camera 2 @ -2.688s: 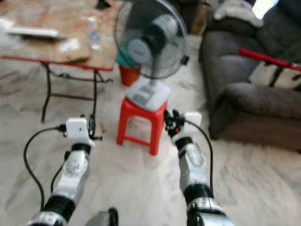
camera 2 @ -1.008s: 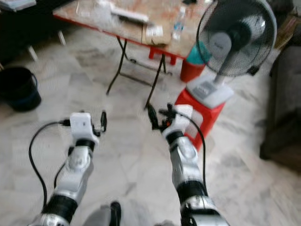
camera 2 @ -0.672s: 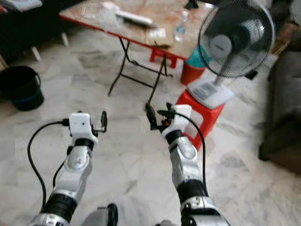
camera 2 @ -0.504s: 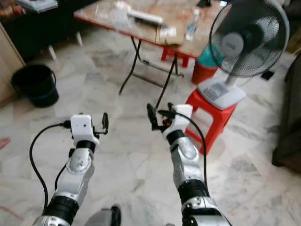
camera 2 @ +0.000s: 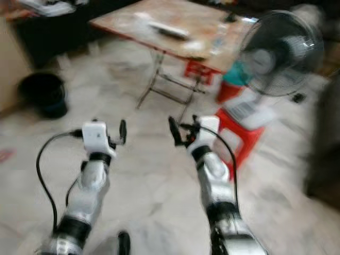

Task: Picking trash to rubbish bin

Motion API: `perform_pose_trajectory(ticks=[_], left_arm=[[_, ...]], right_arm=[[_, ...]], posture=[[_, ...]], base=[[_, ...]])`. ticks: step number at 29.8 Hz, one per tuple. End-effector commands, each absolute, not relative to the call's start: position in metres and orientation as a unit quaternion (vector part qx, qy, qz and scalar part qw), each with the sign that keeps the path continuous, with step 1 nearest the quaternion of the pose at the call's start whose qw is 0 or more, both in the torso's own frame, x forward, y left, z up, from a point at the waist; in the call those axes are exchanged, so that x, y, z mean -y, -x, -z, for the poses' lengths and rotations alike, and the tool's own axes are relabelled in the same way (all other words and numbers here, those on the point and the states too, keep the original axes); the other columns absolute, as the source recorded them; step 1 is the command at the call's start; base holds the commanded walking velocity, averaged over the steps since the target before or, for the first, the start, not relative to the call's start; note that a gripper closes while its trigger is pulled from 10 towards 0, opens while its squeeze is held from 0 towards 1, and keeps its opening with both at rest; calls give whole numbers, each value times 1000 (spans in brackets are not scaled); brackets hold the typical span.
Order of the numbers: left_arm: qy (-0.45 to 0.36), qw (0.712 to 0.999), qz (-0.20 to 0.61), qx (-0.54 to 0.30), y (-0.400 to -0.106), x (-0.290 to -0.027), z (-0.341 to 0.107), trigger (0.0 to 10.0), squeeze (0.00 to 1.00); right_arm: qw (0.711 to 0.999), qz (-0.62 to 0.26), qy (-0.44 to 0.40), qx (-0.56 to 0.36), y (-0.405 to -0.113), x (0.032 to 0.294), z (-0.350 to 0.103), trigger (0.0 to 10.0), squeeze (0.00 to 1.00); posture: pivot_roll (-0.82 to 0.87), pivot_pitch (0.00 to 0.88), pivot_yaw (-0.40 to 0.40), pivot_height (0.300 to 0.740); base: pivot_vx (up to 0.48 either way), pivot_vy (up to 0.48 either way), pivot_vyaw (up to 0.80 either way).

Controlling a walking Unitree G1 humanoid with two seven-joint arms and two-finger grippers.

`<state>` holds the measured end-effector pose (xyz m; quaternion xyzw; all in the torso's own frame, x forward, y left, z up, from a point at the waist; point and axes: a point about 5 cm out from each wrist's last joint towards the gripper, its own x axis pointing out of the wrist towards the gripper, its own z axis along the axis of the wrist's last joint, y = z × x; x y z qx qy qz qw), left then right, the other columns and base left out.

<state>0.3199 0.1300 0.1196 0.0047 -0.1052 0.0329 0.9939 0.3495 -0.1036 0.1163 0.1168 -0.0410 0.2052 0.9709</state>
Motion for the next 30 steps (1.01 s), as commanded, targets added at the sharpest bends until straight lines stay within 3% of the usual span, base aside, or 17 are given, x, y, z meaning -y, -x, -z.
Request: perform_pose_trajectory(ticks=[1,25,30], left_arm=[[-3,993,-29,113,-323,-126,-126,10000,0],[-6,992,-39,118,-321,-131,-132,10000,0],[-10,992,-34,118,-320,-131,-133,10000,0]], right_arm=[[974,-198,-106,33,-350,110,-115,10000,0],[973,-211,-88,22,-350,100,-114,10000,0],[974,-211,-81,22,-349,100,-114,10000,0]], posture=[[-11,136,-105,740],[2,172,-103,740],[1,151,-96,740]], base=[[326,0,525],[313,0,39],[292,0,675]])
